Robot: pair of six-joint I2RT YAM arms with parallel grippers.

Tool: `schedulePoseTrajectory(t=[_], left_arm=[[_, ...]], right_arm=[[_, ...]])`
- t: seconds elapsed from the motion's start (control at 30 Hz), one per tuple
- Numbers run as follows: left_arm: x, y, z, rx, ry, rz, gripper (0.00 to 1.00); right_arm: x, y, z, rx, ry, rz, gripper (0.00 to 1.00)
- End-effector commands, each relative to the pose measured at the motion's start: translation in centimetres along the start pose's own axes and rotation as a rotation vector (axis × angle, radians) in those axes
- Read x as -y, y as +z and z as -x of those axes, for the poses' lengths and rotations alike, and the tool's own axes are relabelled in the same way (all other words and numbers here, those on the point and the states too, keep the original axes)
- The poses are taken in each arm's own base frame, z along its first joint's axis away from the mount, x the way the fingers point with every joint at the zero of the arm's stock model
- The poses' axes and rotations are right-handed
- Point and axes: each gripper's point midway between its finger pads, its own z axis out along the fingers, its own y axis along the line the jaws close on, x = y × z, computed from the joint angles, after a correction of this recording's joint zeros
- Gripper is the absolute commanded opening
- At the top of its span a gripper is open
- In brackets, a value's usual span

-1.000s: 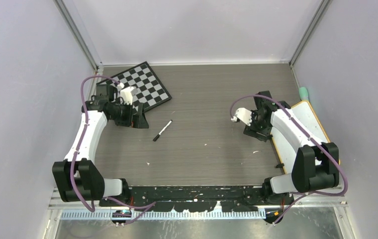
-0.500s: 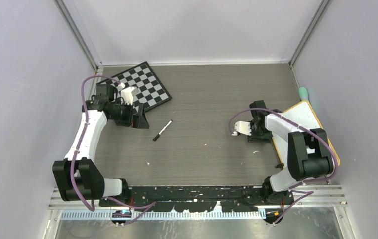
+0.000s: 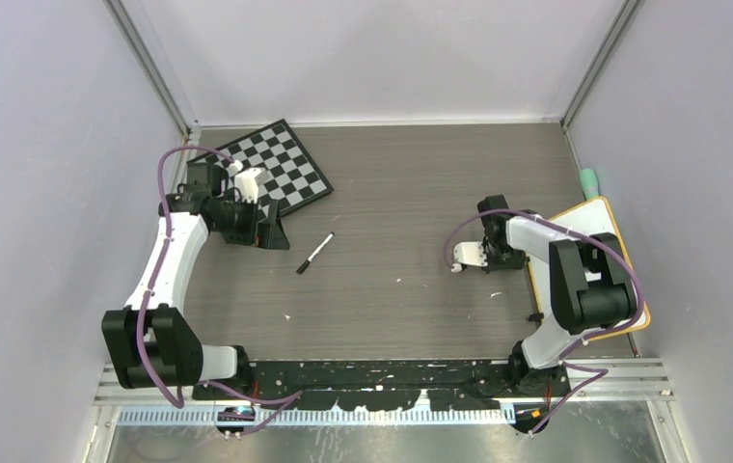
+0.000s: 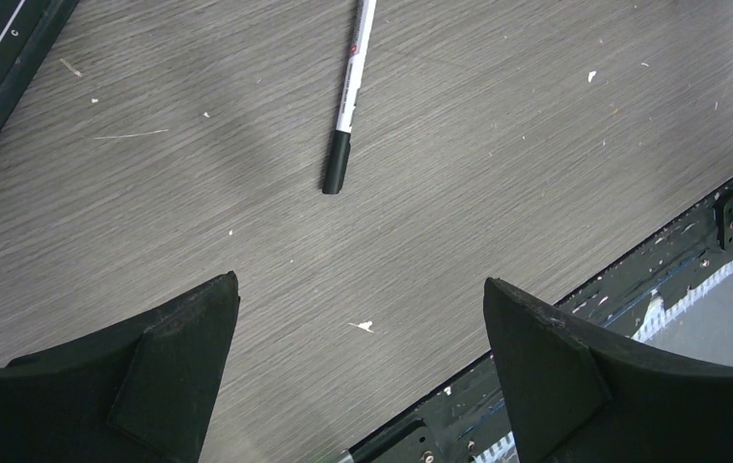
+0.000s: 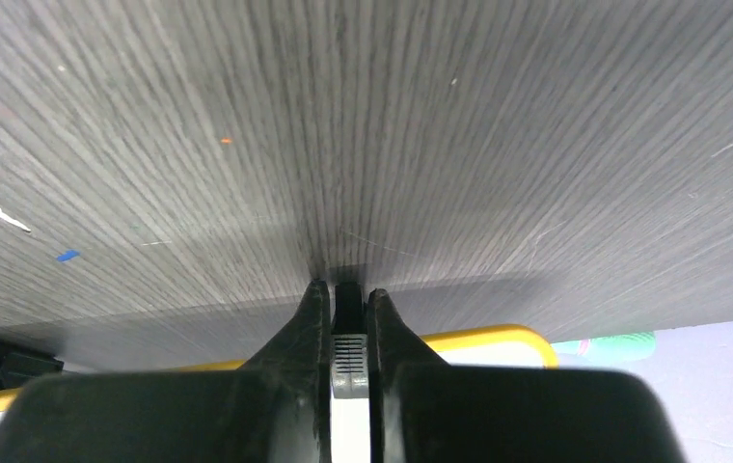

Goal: Write a sentence on the whiteboard
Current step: Move the whiteboard to the center of the board.

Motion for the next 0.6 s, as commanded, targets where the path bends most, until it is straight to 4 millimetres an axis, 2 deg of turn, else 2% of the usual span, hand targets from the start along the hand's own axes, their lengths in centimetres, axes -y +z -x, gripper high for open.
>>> schedulePoseTrajectory(t=[0.0, 0.2, 0.3, 0.43, 0.57], left_arm=[[0.0, -0.4, 1.1, 0.026, 0.021, 0.000, 1.00], [-0.4, -0.4, 1.0, 0.020, 0.016, 0.022, 1.00], [-1.0, -0.4, 1.0, 0.016, 0.015, 0.055, 1.00], [-1.8, -0.3, 1.0, 0.012, 0.002, 0.100, 1.00], [-3.9, -0.5, 1.0, -0.005, -0.011, 0.206, 1.00]], right_arm=[[2.1, -1.0, 0.3, -0.023, -0.047, -0.042, 0.01], [4.7, -2.2, 3.2, -0.013, -0.105, -0.112, 0.00], [6.1, -3.0, 5.3, -0.011, -0.147, -0.161, 0.00], [7.8, -4.3, 9.2, -0.002, -0.230, -0.254, 0.00], [8.8, -6.0, 14.4, 0.016, -0.349, -0.352, 0.00]])
